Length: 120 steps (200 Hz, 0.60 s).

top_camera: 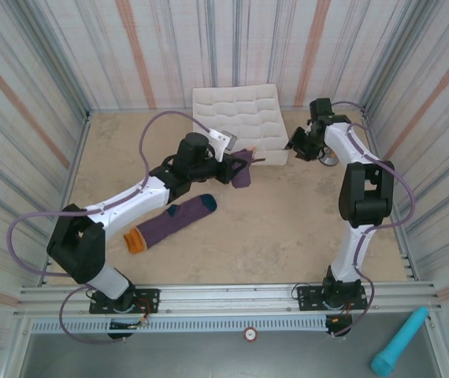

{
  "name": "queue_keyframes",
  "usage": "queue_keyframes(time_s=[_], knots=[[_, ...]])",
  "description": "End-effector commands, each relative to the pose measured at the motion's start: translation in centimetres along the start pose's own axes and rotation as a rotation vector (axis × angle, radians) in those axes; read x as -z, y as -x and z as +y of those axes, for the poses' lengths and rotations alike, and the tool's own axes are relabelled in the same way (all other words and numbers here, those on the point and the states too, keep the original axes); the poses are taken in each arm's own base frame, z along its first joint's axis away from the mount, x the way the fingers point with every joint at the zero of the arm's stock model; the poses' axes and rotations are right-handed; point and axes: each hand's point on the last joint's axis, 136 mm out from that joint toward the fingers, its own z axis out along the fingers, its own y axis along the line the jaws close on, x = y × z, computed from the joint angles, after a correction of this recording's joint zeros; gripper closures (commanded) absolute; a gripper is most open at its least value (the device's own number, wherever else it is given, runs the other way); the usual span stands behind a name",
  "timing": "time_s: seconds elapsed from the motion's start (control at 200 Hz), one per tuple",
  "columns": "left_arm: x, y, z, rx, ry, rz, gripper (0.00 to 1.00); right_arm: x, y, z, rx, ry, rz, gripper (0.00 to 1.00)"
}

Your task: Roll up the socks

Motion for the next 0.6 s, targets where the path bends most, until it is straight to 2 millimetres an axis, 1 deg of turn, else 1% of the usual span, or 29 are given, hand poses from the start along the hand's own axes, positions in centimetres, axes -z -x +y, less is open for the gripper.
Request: queue_keyframes(time_s=[0.0, 0.055, 0.18, 0.306, 0.386, 0.466, 0.596], knots=[[1.2, 2.4, 0.4, -0.087, 0.038, -0.066, 1.00, -0.1, -1.0, -1.1, 0.061, -0.086, 0.034, 0.54], [1.3, 2.8, 0.6, -0.101, 0.049, -0.074, 1.00, -0.1, -1.3, -1.4, 0.068, -0.094, 0.043, 0.58], [1.7, 3.9, 0.6, -0.127, 0.055, -0.108, 1.00, -0.2, -1.9, -1.8, 0.090, -0.119, 0.057, 0.75], [1.6, 4.8, 0.6, -0.158, 0.059, -0.139, 1.00, 0.5, -2.2, -1.8, 0.106, -0.122, 0.049, 0.87], [1.3, 5.2, 0.6, -0.177, 0.061, -0.152, 1.00, 1.0, -2.5, -1.9, 0.111, -0.120, 0.044, 0.90], [0.7, 5.6, 0.8, -0.197, 0.060, -0.161, 1.00, 1.5, -2.9, -1.9, 0.117, -0.112, 0.046, 0.96], [-0.4, 6.0, 0.9, -0.225, 0.055, -0.170, 1.00, 2.2, -3.6, -2.0, 0.120, -0.090, 0.055, 0.98]])
